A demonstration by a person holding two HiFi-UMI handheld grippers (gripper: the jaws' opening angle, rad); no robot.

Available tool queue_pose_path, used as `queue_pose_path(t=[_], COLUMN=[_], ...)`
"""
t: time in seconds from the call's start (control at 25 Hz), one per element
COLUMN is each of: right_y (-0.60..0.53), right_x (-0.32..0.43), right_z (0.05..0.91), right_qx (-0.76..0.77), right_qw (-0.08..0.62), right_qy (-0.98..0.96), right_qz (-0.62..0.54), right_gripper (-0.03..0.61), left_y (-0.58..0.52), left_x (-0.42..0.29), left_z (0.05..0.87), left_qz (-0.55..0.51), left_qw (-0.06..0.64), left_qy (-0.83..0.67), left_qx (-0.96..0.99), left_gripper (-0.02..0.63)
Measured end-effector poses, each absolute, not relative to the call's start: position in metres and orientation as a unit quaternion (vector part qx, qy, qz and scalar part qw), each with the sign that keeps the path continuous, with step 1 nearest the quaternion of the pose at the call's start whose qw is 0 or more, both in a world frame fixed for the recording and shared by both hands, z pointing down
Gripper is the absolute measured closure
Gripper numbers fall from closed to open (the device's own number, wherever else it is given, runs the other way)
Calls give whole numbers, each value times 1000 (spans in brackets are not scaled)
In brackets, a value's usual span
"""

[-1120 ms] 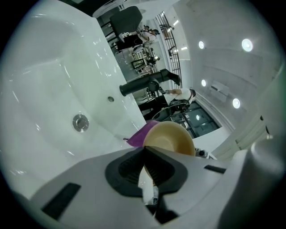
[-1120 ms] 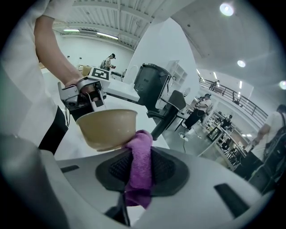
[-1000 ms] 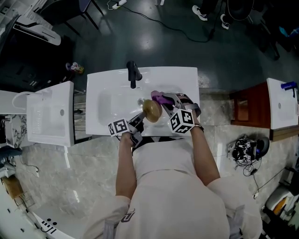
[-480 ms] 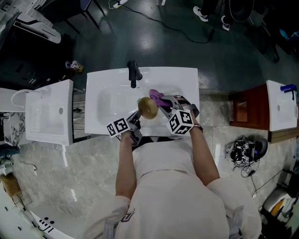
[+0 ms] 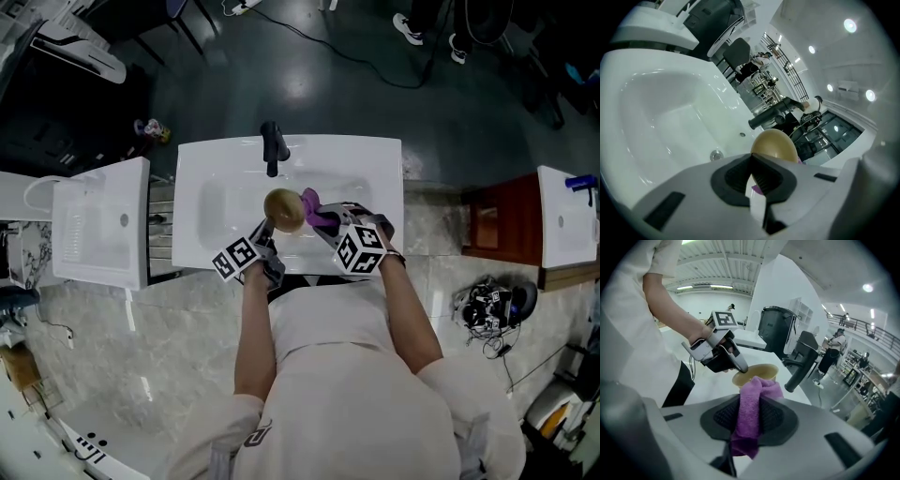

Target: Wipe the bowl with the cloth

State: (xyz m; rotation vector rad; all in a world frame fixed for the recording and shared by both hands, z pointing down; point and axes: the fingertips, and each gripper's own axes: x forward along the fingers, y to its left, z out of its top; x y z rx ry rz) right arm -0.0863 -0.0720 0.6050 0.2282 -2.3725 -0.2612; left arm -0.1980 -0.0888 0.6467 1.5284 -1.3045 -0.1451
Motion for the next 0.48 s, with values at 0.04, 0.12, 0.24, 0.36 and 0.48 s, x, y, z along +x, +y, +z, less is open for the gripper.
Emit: queue_pose_path(t=[0.04,0.12,0.24,0.36,0.48], right_y=[-67,-59,-55,-64,-88], right_x=[-88,-93,-98,-96,-82], right_z=[606,604,595,584,577], right_qx=[77,55,39,61,115], right_qw=[359,344,304,239,190], right_qy=[-926,-935,-952,-968,-969], right_qz=[-89,-61,-11,55,106], right_gripper=[488,488,488,488,488], left_y=[-88,-87,-87,-86,-84], left_x=[-201,-207,-217,-228,-234], left_z=[646,646,646,647,647], left_qz=[-59,-53,-37,2,49], left_qw=[529,520,499,467,441], left_qy=[-555,-568,-591,-619,-635], left_qx=[640,636,632,632,632], left_gripper=[604,604,604,604,604])
